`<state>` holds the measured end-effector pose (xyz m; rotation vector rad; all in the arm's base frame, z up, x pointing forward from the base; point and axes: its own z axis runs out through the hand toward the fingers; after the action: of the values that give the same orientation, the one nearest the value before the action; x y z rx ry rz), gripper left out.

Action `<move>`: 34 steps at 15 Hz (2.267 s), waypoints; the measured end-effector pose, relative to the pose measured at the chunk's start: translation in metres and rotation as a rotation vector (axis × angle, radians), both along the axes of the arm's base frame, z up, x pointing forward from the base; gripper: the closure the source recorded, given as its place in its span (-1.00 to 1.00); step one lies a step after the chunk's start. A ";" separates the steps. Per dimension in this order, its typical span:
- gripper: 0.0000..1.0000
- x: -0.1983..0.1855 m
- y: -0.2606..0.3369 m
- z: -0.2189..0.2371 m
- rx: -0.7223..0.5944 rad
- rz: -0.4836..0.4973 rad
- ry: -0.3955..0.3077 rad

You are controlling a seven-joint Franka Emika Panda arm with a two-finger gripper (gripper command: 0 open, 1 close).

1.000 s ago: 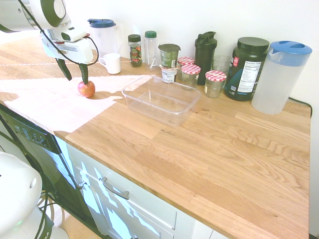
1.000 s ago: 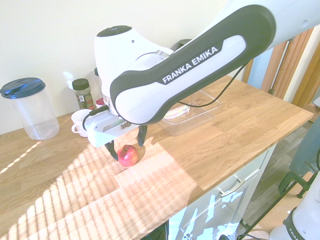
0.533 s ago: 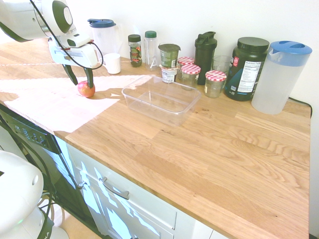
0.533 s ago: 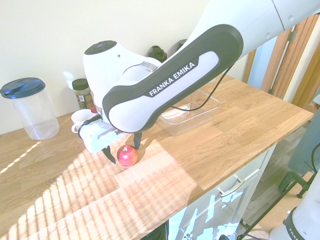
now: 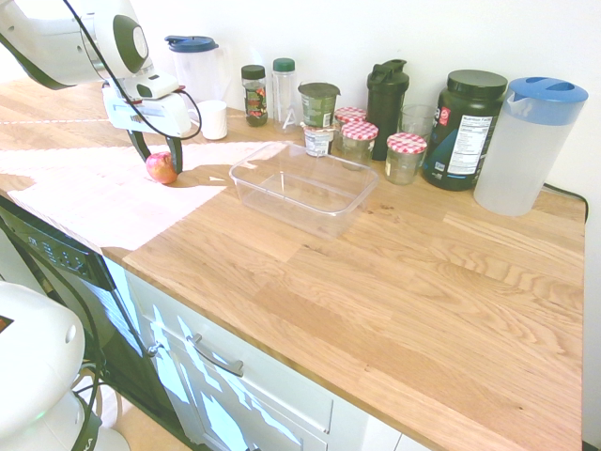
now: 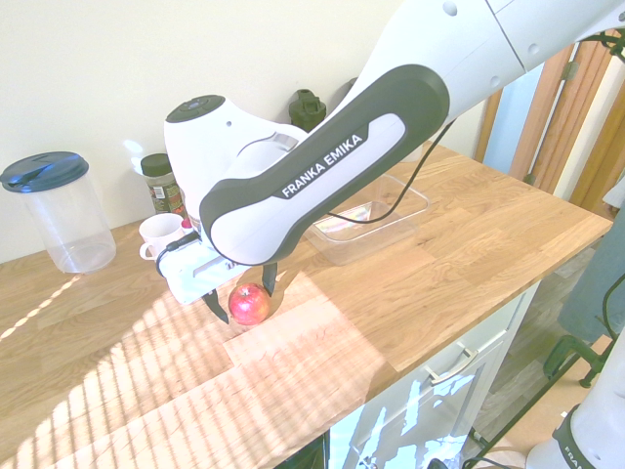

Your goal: Put the apple into the container

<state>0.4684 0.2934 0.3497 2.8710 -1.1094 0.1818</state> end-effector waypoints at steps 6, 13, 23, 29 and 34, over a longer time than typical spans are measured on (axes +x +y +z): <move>1.00 0.001 -0.001 -0.001 -0.001 -0.004 0.001; 1.00 0.016 0.000 0.028 0.033 -0.036 -0.036; 1.00 0.071 -0.203 0.163 0.076 -0.194 -0.108; 1.00 0.040 -0.289 0.128 0.059 -0.249 -0.073; 1.00 0.030 -0.312 0.081 0.156 -0.266 -0.089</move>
<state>0.4980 -0.0187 0.4302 2.8296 -1.5736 0.2196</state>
